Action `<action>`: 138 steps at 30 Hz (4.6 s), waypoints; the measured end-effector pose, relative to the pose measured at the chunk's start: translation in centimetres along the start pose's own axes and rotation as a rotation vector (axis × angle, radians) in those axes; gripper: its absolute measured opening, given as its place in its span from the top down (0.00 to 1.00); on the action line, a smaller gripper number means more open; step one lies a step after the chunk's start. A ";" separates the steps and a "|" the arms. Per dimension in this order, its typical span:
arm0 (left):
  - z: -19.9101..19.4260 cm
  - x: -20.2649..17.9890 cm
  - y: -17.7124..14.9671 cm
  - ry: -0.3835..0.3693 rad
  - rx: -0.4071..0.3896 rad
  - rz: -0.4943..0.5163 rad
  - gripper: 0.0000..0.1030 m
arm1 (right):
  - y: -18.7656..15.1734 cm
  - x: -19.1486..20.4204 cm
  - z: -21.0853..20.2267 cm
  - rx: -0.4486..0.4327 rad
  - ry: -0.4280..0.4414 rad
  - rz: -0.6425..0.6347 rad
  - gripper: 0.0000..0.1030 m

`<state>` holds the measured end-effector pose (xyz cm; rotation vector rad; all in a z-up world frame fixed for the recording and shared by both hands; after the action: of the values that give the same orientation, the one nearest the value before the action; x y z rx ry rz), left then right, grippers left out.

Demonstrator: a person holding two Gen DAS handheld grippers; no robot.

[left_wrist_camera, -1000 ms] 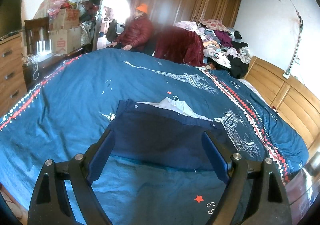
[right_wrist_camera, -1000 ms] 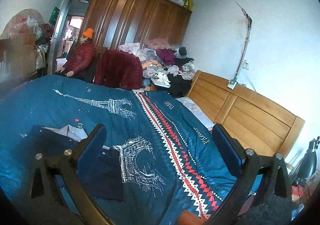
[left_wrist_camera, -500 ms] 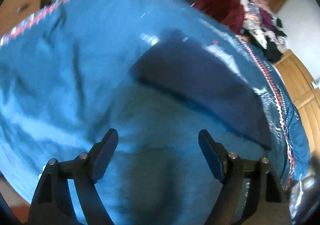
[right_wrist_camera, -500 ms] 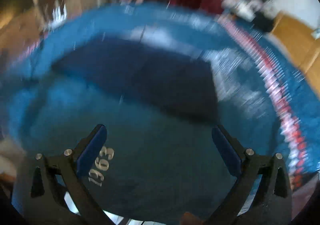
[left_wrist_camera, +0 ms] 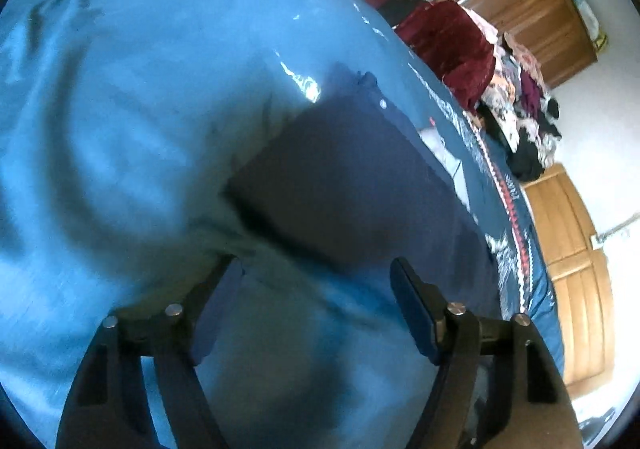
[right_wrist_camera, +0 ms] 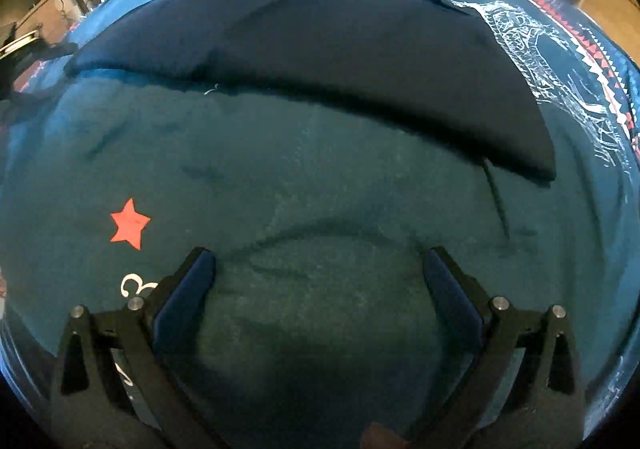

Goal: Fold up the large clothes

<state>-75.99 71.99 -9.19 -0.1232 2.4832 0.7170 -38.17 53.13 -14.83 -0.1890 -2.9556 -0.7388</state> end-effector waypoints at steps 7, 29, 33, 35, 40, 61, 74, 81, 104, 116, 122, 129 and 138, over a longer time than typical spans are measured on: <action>2.3 0.6 1.8 0.048 -0.049 -0.004 0.48 | -0.4 -0.5 0.0 -0.028 0.026 0.014 0.00; 0.6 -10.4 2.8 0.193 -0.305 0.477 0.96 | 24.2 18.0 -2.4 0.064 0.406 -0.164 0.04; 0.7 -11.3 2.7 0.207 -0.301 0.529 0.96 | 26.7 24.7 3.7 0.195 0.353 -0.252 0.04; 0.7 -11.7 2.5 0.214 -0.301 0.548 0.96 | 26.6 26.0 6.4 0.236 0.291 -0.276 0.04; 2.4 -13.1 2.9 0.227 -0.284 0.594 0.96 | 26.4 23.8 8.9 0.279 0.343 -0.180 0.06; 5.6 -24.5 -0.3 0.055 -0.242 0.853 0.95 | 24.9 9.9 3.5 0.111 0.539 0.053 0.91; 19.8 -39.4 -12.8 -0.239 0.167 1.042 0.86 | 19.2 -15.2 7.4 0.119 0.531 0.486 0.92; 19.5 -39.7 -12.6 -0.211 0.189 1.086 0.80 | 19.3 -16.2 7.6 0.168 0.654 0.549 0.81; 14.6 -25.9 -6.3 0.035 0.054 0.896 0.47 | 14.5 -14.0 2.5 0.098 0.535 0.476 0.95; 11.5 -26.7 -9.4 0.066 0.074 1.100 0.73 | 13.4 -17.5 2.6 0.061 0.491 0.496 0.95; 6.8 -29.5 -8.0 0.018 -0.107 1.086 0.73 | 13.0 -16.9 2.9 0.065 0.475 0.484 0.94; 15.8 -26.5 -7.3 0.172 0.078 1.049 0.59 | 13.0 -16.6 3.3 0.062 0.458 0.472 0.94; 9.8 -25.9 -2.7 0.150 -0.091 0.886 0.61 | 12.8 -17.3 0.2 0.038 0.311 0.316 0.62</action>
<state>-48.76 73.13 -3.70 0.9752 2.5931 1.1911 -19.30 62.74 -11.11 -0.4776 -2.5603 -0.6052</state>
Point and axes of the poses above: each gripper's, at about its wrist camera, not at the fingertips, and z roughly the way its jaws point, x to its left, y to its top, the point moved 6 cm from there along z, roughly the way its jaws point, and after that the axes turned 11 degrees about z, right-handed, at the moved point
